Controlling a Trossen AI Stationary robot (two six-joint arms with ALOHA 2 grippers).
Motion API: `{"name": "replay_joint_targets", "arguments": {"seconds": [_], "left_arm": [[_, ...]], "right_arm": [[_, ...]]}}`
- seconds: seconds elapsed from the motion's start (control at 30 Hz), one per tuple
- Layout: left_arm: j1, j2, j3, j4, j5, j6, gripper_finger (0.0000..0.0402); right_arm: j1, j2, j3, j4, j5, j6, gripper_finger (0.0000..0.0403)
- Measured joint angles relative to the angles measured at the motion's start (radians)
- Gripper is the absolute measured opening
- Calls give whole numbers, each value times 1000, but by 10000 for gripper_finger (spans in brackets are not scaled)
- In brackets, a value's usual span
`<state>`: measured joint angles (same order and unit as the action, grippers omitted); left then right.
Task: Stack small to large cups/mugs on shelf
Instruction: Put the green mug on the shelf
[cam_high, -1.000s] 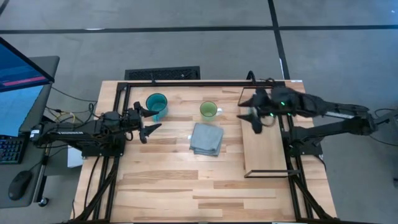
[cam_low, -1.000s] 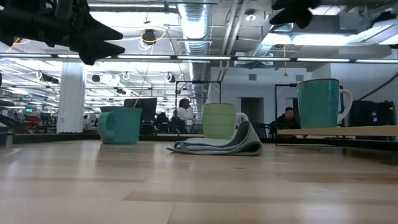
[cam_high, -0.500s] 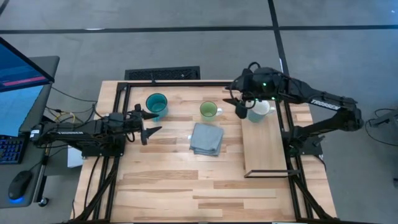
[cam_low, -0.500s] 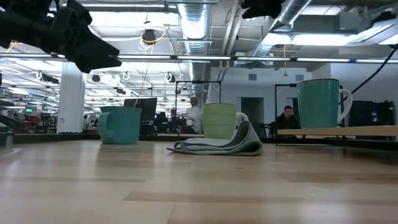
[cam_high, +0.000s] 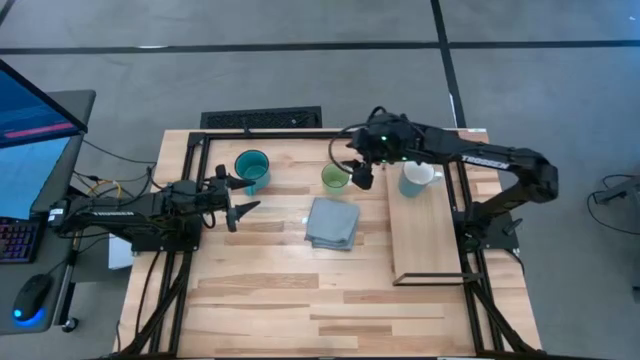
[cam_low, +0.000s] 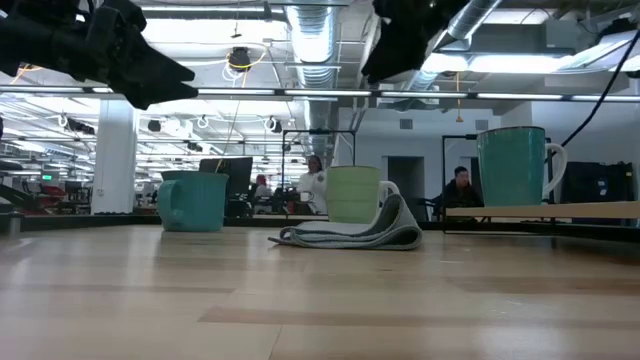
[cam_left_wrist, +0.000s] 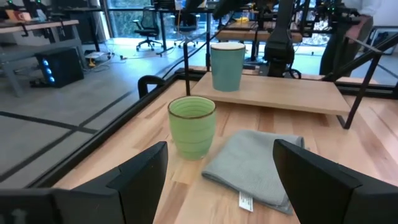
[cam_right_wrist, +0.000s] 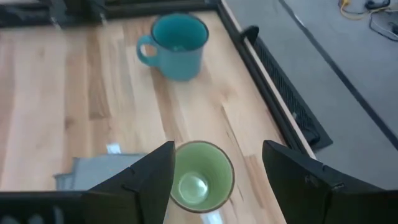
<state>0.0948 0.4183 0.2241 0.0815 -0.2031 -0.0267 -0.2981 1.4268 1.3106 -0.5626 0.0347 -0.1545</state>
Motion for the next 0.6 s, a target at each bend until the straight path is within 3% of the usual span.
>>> {"name": "replay_joint_targets", "arguments": {"seconds": [0.6], "left_arm": [[0,0,0,-28,0,42,281]], "right_arm": [[-95,149,-1,32,-7,-27,265]]}}
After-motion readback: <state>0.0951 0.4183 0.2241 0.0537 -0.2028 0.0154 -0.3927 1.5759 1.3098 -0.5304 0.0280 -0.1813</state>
